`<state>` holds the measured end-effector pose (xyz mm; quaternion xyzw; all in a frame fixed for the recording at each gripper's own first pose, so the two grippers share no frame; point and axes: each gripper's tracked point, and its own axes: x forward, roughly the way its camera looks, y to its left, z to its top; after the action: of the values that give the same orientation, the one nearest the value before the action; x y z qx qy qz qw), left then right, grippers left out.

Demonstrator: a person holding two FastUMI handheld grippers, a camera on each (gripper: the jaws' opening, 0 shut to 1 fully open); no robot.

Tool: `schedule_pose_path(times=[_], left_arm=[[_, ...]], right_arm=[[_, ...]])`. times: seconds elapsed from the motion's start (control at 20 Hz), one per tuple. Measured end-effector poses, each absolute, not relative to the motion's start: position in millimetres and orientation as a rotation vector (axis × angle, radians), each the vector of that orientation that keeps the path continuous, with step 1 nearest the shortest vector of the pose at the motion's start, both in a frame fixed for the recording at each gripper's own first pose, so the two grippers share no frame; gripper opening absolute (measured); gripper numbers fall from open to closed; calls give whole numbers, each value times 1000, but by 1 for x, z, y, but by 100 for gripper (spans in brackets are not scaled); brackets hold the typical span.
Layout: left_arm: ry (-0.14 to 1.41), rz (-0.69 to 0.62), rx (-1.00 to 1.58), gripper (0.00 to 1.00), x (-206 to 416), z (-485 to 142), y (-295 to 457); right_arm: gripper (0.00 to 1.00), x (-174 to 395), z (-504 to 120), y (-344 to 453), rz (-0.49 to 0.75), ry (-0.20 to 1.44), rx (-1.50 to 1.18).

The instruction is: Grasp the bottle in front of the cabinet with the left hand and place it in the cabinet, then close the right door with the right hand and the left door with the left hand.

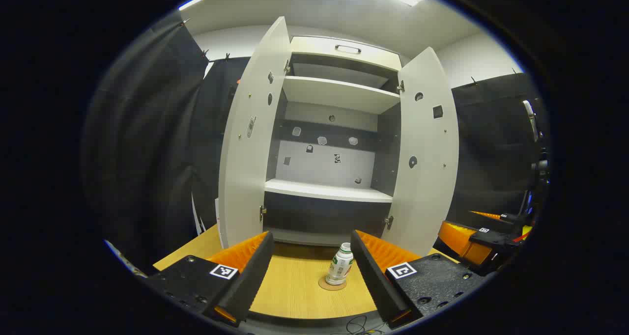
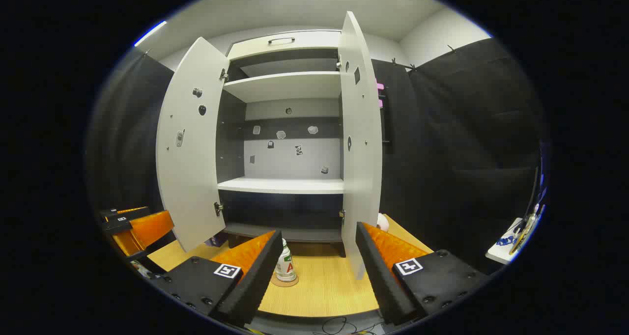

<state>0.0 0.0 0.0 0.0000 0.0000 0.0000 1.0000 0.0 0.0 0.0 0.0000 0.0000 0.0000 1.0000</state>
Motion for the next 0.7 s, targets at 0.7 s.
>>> schedule_pose_path(times=[0.7], left_arm=[[7, -20, 5, 95, 12, -6, -10]], right_arm=[[98, 5, 4, -11, -20, -3, -3]])
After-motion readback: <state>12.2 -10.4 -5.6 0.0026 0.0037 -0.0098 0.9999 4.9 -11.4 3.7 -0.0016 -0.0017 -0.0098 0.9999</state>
